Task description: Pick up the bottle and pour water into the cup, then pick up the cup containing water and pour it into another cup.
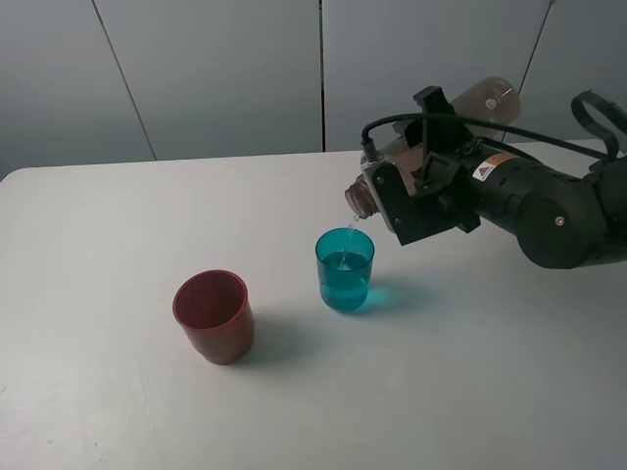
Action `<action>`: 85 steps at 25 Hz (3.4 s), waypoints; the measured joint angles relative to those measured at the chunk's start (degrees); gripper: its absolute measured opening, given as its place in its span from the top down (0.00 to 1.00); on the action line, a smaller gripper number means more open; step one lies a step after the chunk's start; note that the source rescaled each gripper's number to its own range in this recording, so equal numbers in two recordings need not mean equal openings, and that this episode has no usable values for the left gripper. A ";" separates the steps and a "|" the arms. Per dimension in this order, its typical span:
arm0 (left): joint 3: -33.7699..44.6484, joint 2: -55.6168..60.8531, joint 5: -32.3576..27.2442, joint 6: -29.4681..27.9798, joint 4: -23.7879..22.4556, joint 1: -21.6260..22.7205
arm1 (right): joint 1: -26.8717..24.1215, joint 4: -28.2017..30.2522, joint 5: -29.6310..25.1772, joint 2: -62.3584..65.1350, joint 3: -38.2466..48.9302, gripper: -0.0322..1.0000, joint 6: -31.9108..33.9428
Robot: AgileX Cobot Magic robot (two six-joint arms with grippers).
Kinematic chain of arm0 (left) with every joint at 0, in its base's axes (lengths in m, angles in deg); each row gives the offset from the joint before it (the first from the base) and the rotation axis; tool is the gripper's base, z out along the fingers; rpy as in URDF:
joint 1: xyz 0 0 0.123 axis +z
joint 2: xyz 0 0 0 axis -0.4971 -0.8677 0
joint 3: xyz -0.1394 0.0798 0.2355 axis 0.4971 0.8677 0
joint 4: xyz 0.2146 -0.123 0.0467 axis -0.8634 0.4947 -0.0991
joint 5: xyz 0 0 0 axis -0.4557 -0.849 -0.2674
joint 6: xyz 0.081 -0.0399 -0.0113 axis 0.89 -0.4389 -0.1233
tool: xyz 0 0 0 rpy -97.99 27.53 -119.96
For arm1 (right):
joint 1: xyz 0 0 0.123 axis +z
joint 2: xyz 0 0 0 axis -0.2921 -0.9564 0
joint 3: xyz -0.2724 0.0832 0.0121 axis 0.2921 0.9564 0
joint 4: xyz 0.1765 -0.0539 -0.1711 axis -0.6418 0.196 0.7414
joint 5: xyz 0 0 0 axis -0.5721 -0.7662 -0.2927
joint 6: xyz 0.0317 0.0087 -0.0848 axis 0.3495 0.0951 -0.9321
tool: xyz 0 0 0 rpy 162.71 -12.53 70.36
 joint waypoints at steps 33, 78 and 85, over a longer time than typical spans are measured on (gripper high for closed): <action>0.00 0.00 0.00 0.00 0.00 0.00 | 0.00 4.47 0.70 0.00 0.25 0.96 -0.10; 0.00 0.00 0.00 0.00 0.00 0.00 | -19.83 22.69 1.46 -10.15 -14.74 0.96 111.77; 0.00 0.00 0.00 0.00 0.00 0.00 | -20.02 23.52 3.92 -18.82 -17.99 0.96 114.09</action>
